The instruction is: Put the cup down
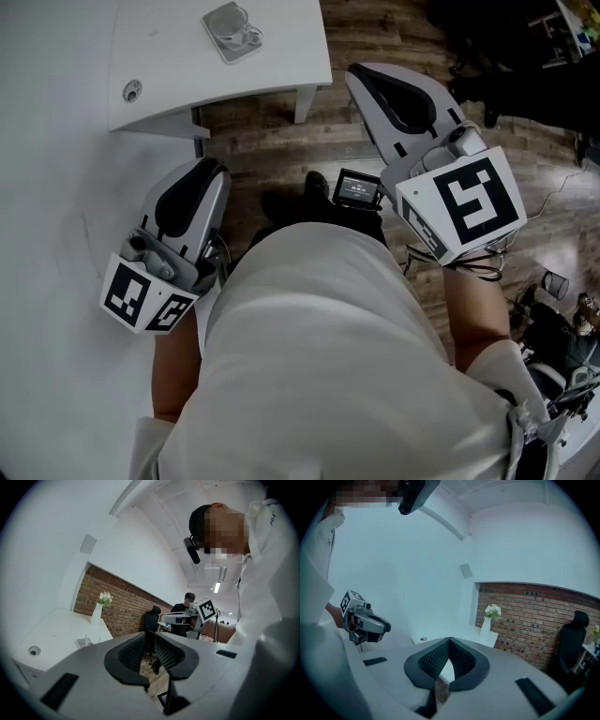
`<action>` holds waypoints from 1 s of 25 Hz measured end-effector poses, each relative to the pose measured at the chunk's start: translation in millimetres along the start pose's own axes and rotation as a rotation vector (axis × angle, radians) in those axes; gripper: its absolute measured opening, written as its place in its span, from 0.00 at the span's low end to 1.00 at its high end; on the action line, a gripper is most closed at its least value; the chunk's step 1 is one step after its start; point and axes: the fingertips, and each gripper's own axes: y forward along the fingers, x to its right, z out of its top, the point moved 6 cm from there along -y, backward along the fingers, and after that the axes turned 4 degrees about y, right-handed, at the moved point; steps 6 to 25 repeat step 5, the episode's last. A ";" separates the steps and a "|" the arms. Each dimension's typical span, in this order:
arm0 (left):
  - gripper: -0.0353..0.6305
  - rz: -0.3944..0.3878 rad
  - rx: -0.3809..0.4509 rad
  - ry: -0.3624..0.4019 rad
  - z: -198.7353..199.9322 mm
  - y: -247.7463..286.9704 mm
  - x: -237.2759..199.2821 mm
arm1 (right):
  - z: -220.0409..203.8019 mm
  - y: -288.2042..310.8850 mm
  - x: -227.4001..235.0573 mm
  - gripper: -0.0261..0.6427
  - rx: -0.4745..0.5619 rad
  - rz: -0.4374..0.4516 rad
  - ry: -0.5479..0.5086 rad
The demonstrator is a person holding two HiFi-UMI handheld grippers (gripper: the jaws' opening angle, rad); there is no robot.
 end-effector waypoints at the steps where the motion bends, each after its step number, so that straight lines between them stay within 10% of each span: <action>1: 0.16 0.000 -0.001 -0.001 -0.3 0.1 0.3 | -0.3 0.3 -0.6 0.06 -0.002 0.003 -0.003; 25: 0.16 0.001 -0.002 -0.002 -0.7 0.7 1.8 | -1.1 0.9 -1.6 0.06 -0.006 0.012 -0.009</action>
